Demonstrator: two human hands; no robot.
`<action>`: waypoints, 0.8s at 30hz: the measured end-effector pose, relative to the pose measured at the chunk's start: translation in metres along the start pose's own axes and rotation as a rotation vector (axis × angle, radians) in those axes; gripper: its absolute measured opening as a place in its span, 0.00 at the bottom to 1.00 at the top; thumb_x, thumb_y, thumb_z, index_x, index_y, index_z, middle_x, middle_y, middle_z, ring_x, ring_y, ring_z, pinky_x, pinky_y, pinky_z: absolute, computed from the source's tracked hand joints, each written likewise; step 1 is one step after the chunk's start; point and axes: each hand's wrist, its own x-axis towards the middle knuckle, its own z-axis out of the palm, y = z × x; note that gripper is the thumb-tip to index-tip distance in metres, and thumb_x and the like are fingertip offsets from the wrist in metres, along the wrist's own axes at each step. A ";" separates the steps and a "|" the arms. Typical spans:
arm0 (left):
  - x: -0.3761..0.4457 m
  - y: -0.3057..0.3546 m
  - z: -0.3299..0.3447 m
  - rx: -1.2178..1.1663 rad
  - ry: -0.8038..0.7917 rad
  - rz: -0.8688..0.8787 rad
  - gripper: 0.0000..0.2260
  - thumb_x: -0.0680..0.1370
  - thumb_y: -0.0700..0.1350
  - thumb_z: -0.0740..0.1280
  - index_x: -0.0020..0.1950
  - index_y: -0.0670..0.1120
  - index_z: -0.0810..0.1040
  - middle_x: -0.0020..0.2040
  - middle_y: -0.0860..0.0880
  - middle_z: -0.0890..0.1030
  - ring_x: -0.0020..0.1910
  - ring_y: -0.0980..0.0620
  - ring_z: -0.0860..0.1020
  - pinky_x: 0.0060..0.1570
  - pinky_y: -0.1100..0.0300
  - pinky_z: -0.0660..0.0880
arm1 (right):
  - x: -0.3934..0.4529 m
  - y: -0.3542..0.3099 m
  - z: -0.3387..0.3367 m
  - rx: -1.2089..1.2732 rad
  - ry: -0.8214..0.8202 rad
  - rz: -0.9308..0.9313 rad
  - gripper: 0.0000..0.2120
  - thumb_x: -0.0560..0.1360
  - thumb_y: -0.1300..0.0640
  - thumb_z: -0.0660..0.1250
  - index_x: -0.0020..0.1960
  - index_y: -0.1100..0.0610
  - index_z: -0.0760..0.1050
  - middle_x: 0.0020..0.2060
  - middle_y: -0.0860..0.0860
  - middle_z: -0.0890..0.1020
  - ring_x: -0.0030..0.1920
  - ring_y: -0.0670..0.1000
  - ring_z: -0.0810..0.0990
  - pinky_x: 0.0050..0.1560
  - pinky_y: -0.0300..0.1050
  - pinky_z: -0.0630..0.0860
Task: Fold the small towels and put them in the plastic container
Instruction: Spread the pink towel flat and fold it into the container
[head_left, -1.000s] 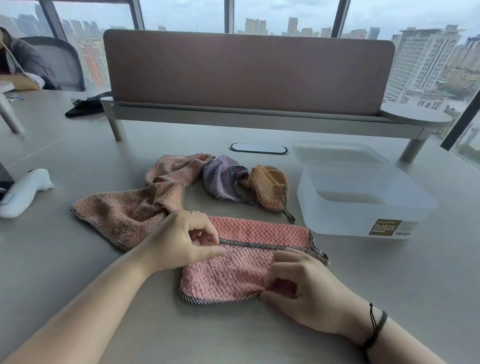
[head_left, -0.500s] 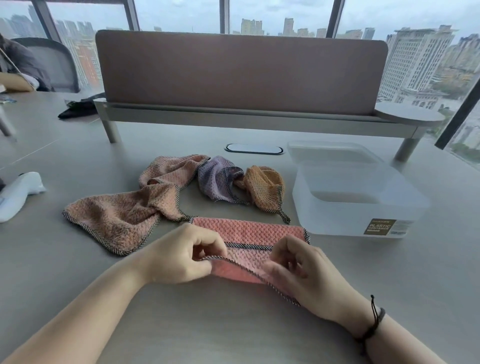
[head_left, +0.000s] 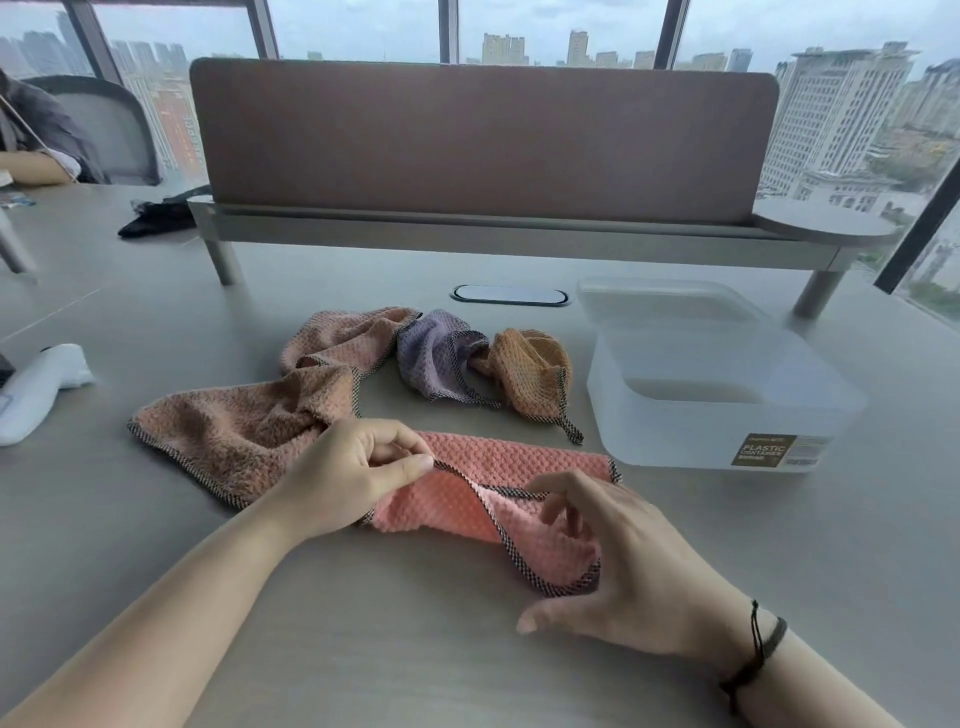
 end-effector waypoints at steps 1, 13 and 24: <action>0.000 0.000 0.001 -0.008 -0.001 0.000 0.05 0.76 0.42 0.73 0.43 0.52 0.84 0.33 0.49 0.84 0.32 0.59 0.77 0.38 0.67 0.72 | 0.001 -0.005 0.003 -0.087 -0.010 -0.015 0.42 0.58 0.21 0.68 0.66 0.39 0.65 0.51 0.34 0.75 0.50 0.37 0.73 0.53 0.35 0.70; -0.005 0.007 -0.019 -0.146 -0.298 -0.011 0.10 0.72 0.42 0.75 0.52 0.51 0.84 0.42 0.36 0.83 0.41 0.46 0.76 0.43 0.54 0.71 | 0.004 -0.003 0.006 0.041 0.224 0.110 0.13 0.65 0.58 0.66 0.48 0.46 0.75 0.37 0.40 0.81 0.36 0.43 0.78 0.37 0.38 0.74; 0.003 -0.014 -0.027 -0.010 -0.081 -0.074 0.27 0.55 0.67 0.80 0.47 0.53 0.84 0.42 0.46 0.86 0.38 0.51 0.84 0.44 0.57 0.81 | 0.007 0.030 -0.002 0.119 0.291 0.237 0.22 0.72 0.47 0.72 0.27 0.56 0.68 0.22 0.46 0.66 0.26 0.44 0.64 0.28 0.35 0.61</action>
